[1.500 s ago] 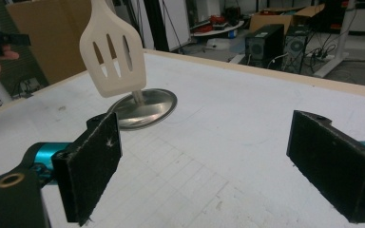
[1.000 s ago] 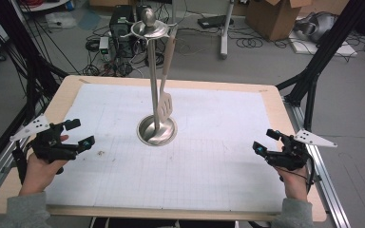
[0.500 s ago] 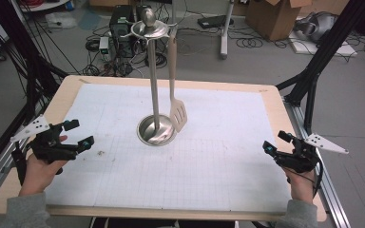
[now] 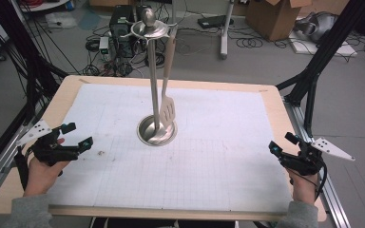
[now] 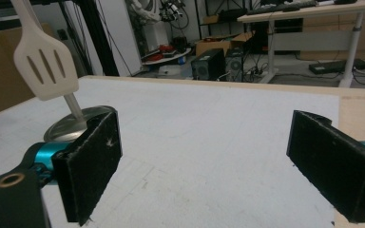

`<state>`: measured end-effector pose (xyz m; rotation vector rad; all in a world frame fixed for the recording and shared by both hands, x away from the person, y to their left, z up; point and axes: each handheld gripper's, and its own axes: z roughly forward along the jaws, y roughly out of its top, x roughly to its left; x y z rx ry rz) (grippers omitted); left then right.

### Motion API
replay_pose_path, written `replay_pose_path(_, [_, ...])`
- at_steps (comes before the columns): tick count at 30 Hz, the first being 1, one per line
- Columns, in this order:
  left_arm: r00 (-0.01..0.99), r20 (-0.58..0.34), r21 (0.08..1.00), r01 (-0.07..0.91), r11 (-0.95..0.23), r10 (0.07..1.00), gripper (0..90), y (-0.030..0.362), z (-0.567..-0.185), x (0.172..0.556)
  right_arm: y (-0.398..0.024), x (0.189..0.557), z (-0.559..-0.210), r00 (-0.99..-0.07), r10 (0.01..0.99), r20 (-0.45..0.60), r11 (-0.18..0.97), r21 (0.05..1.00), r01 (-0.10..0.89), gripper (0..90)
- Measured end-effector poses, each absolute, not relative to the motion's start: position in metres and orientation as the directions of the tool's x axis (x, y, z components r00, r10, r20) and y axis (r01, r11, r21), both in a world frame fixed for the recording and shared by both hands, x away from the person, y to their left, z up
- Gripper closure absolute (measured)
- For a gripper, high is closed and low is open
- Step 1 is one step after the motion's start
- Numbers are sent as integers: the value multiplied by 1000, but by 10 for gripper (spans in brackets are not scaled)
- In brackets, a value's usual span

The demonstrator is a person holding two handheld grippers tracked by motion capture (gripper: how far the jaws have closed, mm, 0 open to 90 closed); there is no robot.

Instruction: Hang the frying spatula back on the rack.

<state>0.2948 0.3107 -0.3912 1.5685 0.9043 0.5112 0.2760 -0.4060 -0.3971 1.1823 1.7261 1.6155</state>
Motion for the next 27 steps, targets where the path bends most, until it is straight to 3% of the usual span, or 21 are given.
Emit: replay_pose_path(27, [424, -205, 939, 338, 56, 882, 20, 349, -425, 295, -399, 282, -419, -420, 887, 190, -58, 950, 307, 105])
